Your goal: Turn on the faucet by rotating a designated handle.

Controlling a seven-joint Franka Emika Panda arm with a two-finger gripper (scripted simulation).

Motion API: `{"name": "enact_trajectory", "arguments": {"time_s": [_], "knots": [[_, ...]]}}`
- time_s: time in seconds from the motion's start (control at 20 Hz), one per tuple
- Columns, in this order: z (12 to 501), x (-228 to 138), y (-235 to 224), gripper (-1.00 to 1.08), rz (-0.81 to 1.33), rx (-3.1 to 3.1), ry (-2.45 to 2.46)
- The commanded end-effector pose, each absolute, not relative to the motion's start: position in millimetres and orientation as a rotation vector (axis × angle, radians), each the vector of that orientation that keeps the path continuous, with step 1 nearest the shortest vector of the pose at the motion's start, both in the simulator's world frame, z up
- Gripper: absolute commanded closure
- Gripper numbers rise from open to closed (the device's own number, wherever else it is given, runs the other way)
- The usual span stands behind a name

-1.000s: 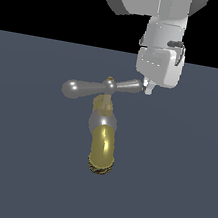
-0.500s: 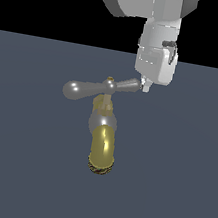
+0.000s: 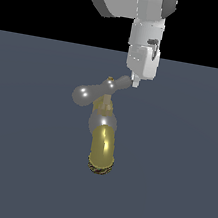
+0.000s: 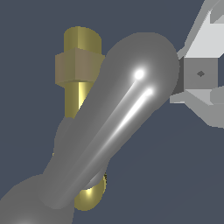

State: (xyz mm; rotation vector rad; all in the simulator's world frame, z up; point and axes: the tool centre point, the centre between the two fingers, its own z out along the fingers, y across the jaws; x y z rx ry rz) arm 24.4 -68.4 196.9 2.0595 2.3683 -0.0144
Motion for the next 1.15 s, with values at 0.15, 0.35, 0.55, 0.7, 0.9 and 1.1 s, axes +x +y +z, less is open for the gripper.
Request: {"name": "enact_trajectory", "arguments": {"time_s": [0.15, 0.35, 0.55, 0.7, 0.9, 1.1], "knots": [[197.3, 44.1, -24.5, 1.08, 0.0, 2.012, 2.413], [196.8, 38.4, -35.7, 1.08, -0.012, 2.045, 2.381], [196.9, 37.5, -7.1, 1.08, -0.009, 2.036, 2.39], [197.0, 36.8, 15.0, 1.08, -0.006, 2.029, 2.397], [197.2, 35.6, 45.4, 1.08, -0.003, 2.019, 2.406], [197.4, 34.7, 67.6, 1.08, 0.0, 2.012, 2.413]]}}
